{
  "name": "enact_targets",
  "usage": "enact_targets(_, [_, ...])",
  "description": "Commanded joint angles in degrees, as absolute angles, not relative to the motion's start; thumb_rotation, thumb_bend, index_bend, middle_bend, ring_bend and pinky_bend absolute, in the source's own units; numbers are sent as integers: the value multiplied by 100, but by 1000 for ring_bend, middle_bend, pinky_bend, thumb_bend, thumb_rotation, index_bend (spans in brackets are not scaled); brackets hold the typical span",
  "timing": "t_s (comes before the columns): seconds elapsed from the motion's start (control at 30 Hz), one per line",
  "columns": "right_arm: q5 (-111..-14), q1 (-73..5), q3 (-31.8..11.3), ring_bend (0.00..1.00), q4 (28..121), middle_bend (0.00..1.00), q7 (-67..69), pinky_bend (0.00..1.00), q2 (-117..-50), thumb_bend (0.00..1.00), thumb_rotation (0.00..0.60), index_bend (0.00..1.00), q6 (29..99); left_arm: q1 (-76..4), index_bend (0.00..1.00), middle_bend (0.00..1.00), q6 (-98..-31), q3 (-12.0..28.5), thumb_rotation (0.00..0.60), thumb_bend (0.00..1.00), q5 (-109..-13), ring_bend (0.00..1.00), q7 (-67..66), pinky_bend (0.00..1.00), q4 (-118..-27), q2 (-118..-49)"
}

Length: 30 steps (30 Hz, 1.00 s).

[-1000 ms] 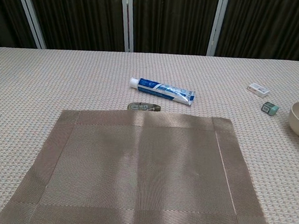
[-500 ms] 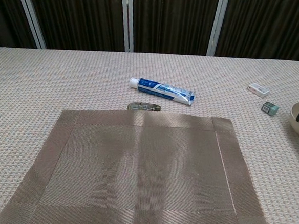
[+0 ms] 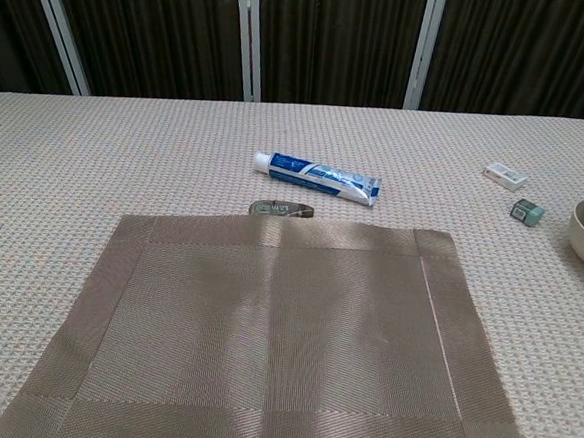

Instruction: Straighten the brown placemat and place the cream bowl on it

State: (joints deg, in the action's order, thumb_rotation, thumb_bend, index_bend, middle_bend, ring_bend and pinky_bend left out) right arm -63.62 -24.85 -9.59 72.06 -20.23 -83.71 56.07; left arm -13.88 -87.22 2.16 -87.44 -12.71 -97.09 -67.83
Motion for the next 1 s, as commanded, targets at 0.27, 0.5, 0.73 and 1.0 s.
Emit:
enact_targets(0.27, [-6679, -2493, -914, 0, 6672, 0, -1624, 0, -8544, 366, 600, 619, 5780, -1367, 0, 0, -8700, 203, 600, 0, -8816, 0, -1301, 0, -9727, -6809])
enact_targets(0.5, [-7030, -2465, -867, 0, 6402, 0, -1265, 0, -8663, 380, 600, 724, 6075, -1343, 0, 0, -8701, 212, 600, 0, -8832, 0, -1311, 0, -9742, -6809])
enact_targets(0.73, [-7816, -2349, -717, 0, 6719, 18, -785, 0, -8444, 377, 600, 761, 6837, -1323, 0, 0, -8701, 223, 600, 0, -8872, 0, -1257, 0, -9776, -6785])
enact_targets(1.0, [-9027, -2510, -422, 0, 8162, 33, -555, 0, -7733, 373, 600, 767, 7315, -1317, 0, 0, -8662, 221, 600, 0, -8946, 0, -1129, 0, -9806, -6731])
